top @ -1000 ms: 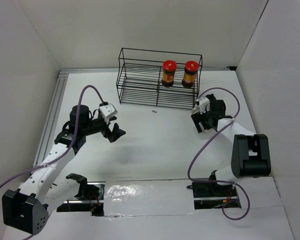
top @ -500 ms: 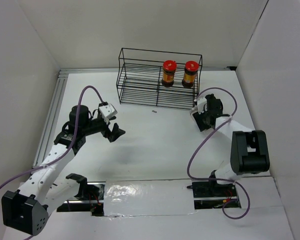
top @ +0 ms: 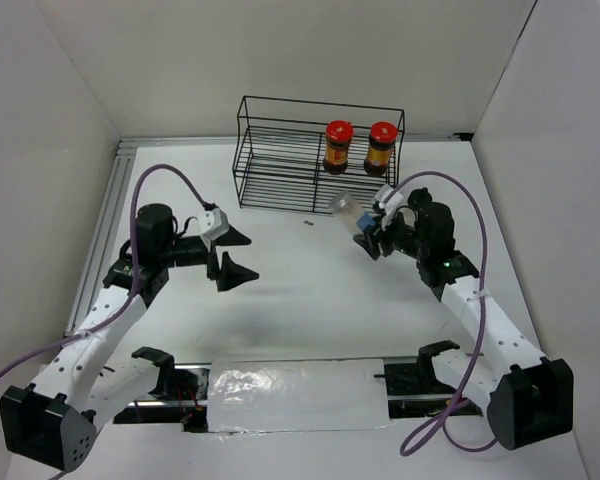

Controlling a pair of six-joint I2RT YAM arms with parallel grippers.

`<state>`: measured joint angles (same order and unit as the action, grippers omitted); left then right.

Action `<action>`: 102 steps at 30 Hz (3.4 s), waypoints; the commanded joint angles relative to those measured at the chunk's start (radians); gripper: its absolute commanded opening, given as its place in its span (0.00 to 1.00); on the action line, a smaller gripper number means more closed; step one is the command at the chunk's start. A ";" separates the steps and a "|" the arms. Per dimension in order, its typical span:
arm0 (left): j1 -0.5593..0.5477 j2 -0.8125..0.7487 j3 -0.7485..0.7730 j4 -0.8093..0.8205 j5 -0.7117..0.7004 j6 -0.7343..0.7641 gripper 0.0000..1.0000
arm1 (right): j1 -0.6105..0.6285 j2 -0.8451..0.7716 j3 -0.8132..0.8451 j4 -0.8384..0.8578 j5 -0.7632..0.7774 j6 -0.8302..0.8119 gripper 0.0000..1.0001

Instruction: Organize the condiment bottles

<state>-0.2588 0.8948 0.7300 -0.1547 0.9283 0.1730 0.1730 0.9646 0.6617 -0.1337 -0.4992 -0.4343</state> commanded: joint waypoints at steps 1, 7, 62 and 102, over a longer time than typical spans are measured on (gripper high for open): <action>-0.003 0.047 0.126 0.116 0.185 -0.155 0.99 | 0.125 0.011 0.030 0.464 -0.177 0.238 0.34; -0.007 0.153 0.256 0.334 0.153 -0.437 0.99 | 0.348 0.163 0.148 0.781 -0.125 0.292 0.33; -0.043 0.733 0.928 0.356 -0.675 0.023 0.00 | 0.510 0.119 0.168 0.523 0.749 0.229 1.00; 0.003 1.187 1.431 -0.304 -0.657 -0.256 0.81 | 0.525 0.046 0.134 0.364 0.798 0.259 1.00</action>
<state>-0.2558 2.0731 2.1212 -0.4343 0.2447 -0.0544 0.7021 1.0176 0.7925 0.2432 0.3061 -0.1909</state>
